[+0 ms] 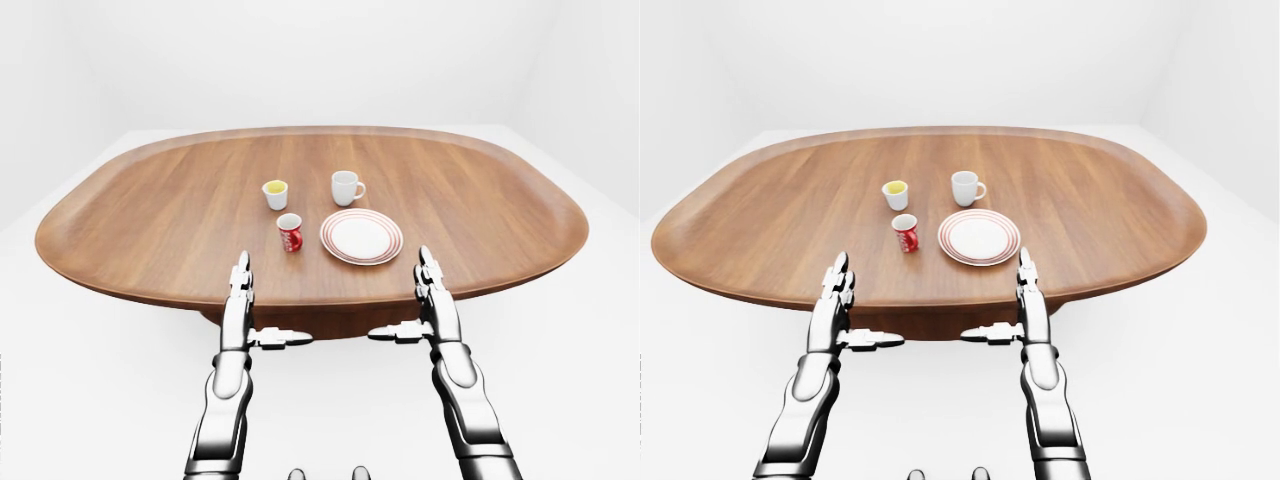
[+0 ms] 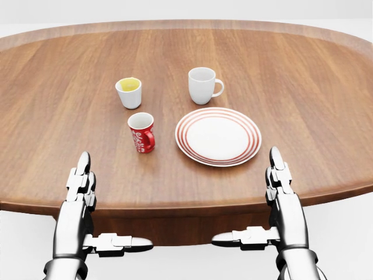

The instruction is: Pick up the red mug and put it on the plate

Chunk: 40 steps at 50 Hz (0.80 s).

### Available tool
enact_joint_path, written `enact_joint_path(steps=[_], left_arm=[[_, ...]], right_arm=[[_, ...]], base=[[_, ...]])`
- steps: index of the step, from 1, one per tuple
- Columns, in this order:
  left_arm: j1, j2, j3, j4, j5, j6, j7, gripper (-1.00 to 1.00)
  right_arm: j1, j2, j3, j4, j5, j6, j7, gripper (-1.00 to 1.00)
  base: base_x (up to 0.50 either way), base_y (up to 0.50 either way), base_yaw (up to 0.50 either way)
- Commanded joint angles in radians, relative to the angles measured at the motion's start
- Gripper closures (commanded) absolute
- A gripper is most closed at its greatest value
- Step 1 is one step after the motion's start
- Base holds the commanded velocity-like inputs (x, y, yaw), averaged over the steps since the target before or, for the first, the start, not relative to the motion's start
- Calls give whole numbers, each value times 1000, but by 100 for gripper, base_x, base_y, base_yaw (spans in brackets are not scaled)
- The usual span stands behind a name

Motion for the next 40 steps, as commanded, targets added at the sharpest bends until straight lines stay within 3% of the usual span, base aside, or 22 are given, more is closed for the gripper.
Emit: enact_joint_path(steps=[1,40], left_arm=[[8,-1,-2,-16,4,6,2,-100],[10,-1,-5,-16,5,8,1,-100]], right_arm=[[5,0,2,-5,-5,3,2,-100],[12,2,8,-9,-18,6,9,-100]], base=[[0,16,0],[0,16,0]])
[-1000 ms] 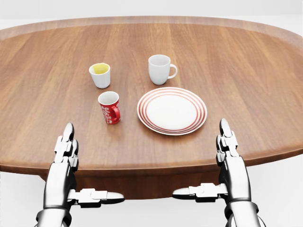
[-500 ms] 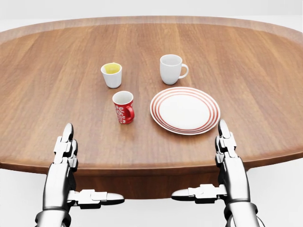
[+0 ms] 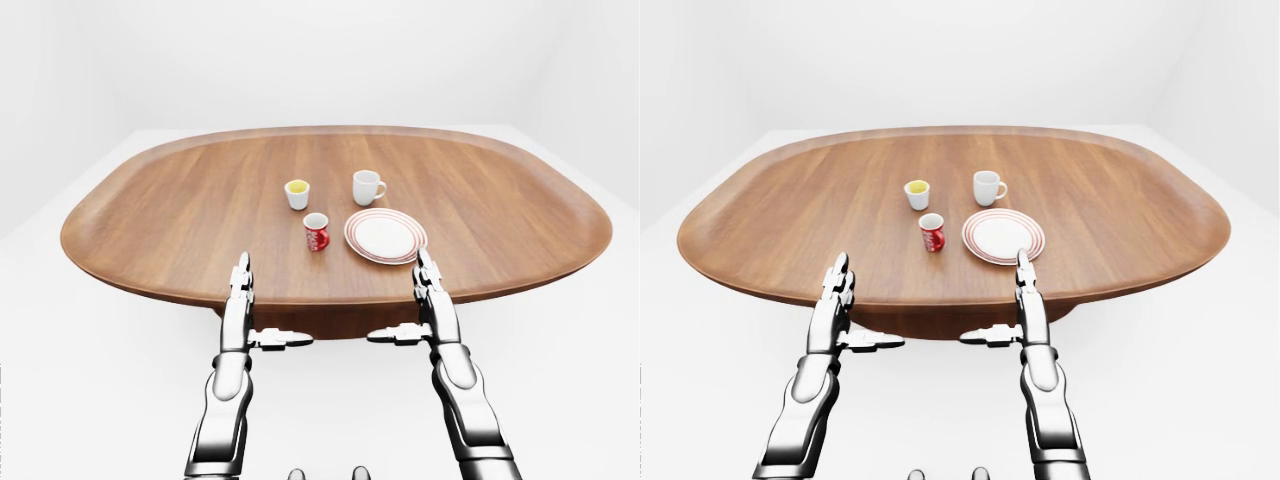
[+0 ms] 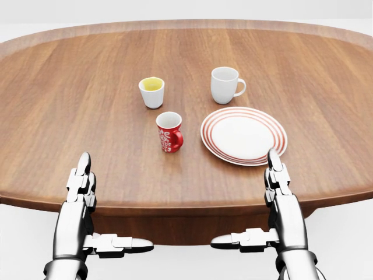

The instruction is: Pick up the red mug and put it on the plate

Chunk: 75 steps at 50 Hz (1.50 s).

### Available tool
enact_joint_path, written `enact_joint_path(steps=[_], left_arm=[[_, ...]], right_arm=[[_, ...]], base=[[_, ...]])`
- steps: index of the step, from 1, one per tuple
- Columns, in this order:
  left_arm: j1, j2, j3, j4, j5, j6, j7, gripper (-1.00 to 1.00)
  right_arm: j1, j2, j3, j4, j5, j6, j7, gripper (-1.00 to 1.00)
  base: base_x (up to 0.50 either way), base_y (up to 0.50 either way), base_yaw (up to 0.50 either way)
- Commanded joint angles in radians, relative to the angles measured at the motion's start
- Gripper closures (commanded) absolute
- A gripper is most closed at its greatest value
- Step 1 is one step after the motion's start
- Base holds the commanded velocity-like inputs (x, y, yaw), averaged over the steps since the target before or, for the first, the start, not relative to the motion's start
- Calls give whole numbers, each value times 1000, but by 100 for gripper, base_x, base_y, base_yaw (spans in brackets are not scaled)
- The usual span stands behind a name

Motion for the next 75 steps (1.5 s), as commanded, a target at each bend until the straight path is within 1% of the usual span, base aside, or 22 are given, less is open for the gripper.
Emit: enact_joint_path(steps=[1,6,7,8,10,13,14,16,18,19,20,21,23,28,29,30,34,41,47,54,62,75], left_arm=[[1,0,0,0,0,-1,0,-100],[-5,0,3,11,-5,-3,-2,-100],[-10,0,5,17,-12,-2,-6,-100],[-18,0,6,26,-26,6,-18,-100],[-33,2,18,33,-36,16,-14,-100],[-45,4,32,-13,-62,67,-16,-100],[-58,7,35,-14,-61,80,-12,-100],[-88,11,42,0,-70,100,-14,-100],[-142,21,61,10,-98,100,-19,-100],[-143,22,61,11,-99,100,-19,-100],[-173,30,72,0,-108,100,-17,-100],[-175,31,73,0,-109,100,-17,-100],[-218,45,84,-17,-109,100,-9,-100],[-316,78,112,-24,-107,100,7,-100],[-318,79,112,-24,-107,100,7,-100],[-353,89,121,1,-113,100,7,-100],[-408,106,129,45,-120,100,14,-100],[-477,137,145,116,-138,100,26,-100],[-496,153,148,103,-131,100,33,-100],[-514,165,156,143,-128,100,33,-100],[-518,162,149,157,-124,100,35,-100],[-516,162,150,112,-122,100,31,-100]], right_arm=[[2,0,2,2,-4,-2,2,-100],[-1,0,-4,-4,11,-1,9,-100],[-2,-1,-4,-2,11,-6,11,-100],[-18,-5,-7,10,8,4,9,-100],[-48,-11,-27,26,25,19,6,-100],[-90,-21,-43,28,42,54,0,-100],[-109,-26,-44,24,41,77,-4,-100],[-126,-30,-42,9,36,105,-4,-100],[-160,-39,-41,-10,31,111,1,-100],[-161,-39,-41,-11,30,111,1,-100],[-187,-47,-47,-12,31,111,6,-100],[-188,-47,-48,-12,31,111,7,-100],[-217,-54,-61,-29,64,111,30,-100],[-269,-81,-86,-26,96,111,46,-100],[-269,-81,-86,-27,97,111,46,-100],[-282,-89,-89,-34,104,111,53,-100],[-320,-105,-92,-46,101,111,55,-100],[-392,-131,-101,-36,101,111,73,-100],[-435,-148,-105,-61,104,111,86,-100],[-442,-157,-111,-105,104,111,90,-100],[-446,-161,-114,-98,95,111,88,-100],[-452,-164,-113,-85,87,111,90,-100]], base=[[0,16,0],[0,12,0],[0,0,0],[0,0,0],[0,0,0],[0,0,0],[0,0,0],[0,0,0],[0,0,0],[0,0,0],[0,0,0],[0,0,0],[0,0,0],[0,0,0],[0,0,0],[0,0,0],[0,0,0],[0,0,0],[0,0,0],[0,0,0],[0,0,0],[5,0,0]])
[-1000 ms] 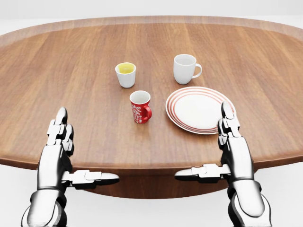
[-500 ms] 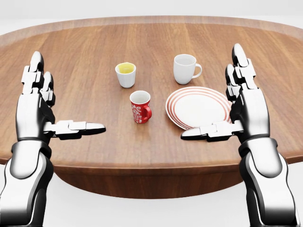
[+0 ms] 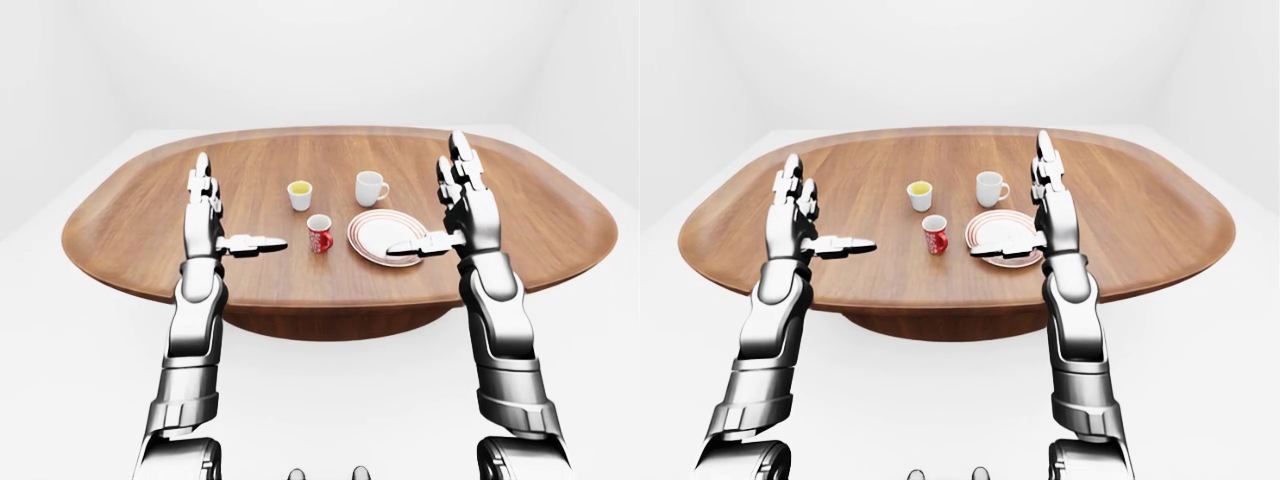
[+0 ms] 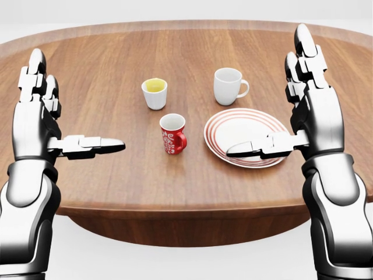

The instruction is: Pick up the red mug and put it on the plate

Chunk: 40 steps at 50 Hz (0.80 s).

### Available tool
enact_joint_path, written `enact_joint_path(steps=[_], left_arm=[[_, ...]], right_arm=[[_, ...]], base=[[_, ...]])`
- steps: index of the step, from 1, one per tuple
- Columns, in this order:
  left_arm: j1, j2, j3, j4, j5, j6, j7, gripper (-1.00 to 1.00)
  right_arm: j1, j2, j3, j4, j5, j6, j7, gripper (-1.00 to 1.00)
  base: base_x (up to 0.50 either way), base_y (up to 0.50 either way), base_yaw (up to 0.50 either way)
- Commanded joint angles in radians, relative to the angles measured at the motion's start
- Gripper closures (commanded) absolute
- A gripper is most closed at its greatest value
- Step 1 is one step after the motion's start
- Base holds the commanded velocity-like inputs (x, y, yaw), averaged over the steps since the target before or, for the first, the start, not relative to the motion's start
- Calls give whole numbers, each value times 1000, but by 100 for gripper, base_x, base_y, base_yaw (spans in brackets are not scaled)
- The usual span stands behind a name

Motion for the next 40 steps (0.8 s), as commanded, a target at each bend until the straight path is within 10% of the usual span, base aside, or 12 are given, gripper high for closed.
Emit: enact_joint_path(steps=[1,40], left_arm=[[-6,2,0,-14,3,0,-1,-100],[-5,-2,-3,-27,10,0,-8,-100]], right_arm=[[-12,-5,1,7,-10,0,3,-100],[-10,-5,2,-16,-28,0,16,-100]], base=[[19,0,0],[30,0,0]])
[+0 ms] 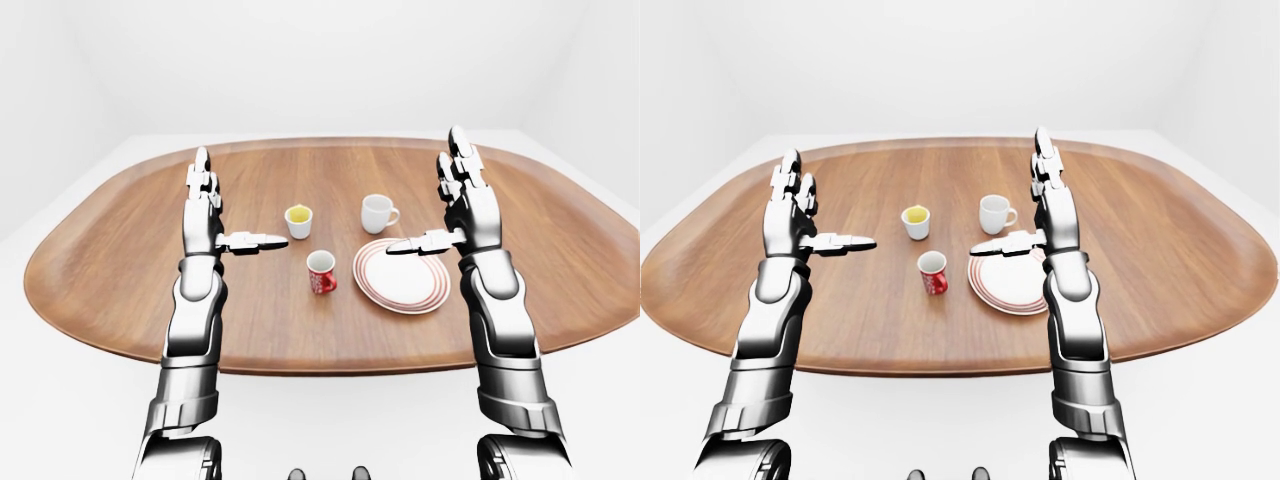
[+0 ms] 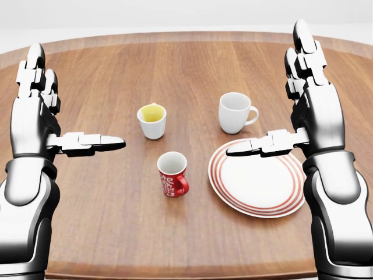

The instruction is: Pick up the red mug and put it on the plate

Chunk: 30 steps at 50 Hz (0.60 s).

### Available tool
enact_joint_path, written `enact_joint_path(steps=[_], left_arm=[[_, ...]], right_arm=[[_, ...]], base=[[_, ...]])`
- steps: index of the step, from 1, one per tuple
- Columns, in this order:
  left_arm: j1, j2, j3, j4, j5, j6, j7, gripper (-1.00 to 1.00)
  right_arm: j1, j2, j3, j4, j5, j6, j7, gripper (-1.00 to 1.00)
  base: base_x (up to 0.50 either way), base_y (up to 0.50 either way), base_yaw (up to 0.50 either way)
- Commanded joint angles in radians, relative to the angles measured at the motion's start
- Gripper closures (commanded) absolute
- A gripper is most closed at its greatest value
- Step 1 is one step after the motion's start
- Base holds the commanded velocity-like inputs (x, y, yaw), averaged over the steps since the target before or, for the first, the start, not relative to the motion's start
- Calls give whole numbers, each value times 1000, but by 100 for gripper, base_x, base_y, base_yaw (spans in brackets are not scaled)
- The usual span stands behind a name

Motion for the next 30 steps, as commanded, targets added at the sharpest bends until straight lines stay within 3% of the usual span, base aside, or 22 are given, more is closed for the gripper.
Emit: enact_joint_path(steps=[1,30], left_arm=[[1,-2,-2,0,3,0,0,-100],[6,-4,-2,-24,2,0,-3,-100]], right_arm=[[0,0,1,-6,-6,0,4,-100],[-2,2,6,-23,-21,0,18,-100]], base=[[31,0,0],[31,0,0]])
